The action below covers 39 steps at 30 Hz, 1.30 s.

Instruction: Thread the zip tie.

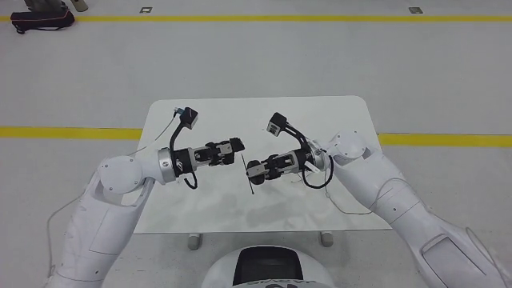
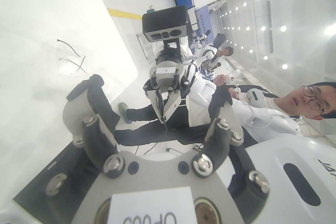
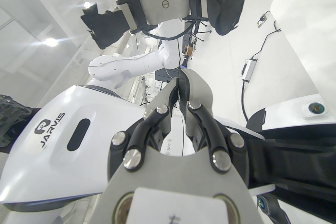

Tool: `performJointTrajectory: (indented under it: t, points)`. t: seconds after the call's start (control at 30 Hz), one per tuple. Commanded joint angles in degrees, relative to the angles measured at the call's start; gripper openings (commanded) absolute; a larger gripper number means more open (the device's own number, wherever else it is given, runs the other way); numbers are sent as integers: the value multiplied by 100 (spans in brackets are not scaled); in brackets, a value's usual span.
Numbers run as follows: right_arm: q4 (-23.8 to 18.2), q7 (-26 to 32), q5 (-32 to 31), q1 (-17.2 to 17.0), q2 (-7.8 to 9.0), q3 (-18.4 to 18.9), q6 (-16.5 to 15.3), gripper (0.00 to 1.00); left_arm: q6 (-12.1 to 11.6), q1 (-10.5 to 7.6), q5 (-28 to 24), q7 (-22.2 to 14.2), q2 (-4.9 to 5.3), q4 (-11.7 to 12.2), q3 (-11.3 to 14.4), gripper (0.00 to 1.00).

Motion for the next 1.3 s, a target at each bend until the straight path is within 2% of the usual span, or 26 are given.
performJointTrajectory:
  t: [0.0,0.07,0.17,0.27,0.37,0.53,0.63,0.93,1.27]
  points:
    - [19,22,12,-2,-6,9,-3,0,3,-12,-5,20,9,14,7,41]
    - [45,41,13,3,-15,14,-5,0,2,-23,3,44,19,18,19,39]
    - [92,34,-14,17,-29,16,-12,0,8,-42,-5,61,32,32,44,30]
    - [145,20,-39,30,-45,15,-15,0,17,-65,-15,47,46,46,70,28]
    - [196,22,-15,38,-60,28,-43,0,18,-93,-12,24,61,66,102,33]
    - [269,53,18,65,-85,49,-72,0,17,-137,3,19,81,98,168,33]
    - [306,75,36,84,-102,52,-83,0,11,-161,1,16,94,113,200,27]
    - [443,145,100,144,-162,47,-88,0,-18,-211,-16,22,135,146,257,21]
    - [567,172,130,208,-228,41,-110,0,-33,-280,-32,18,176,195,343,22]
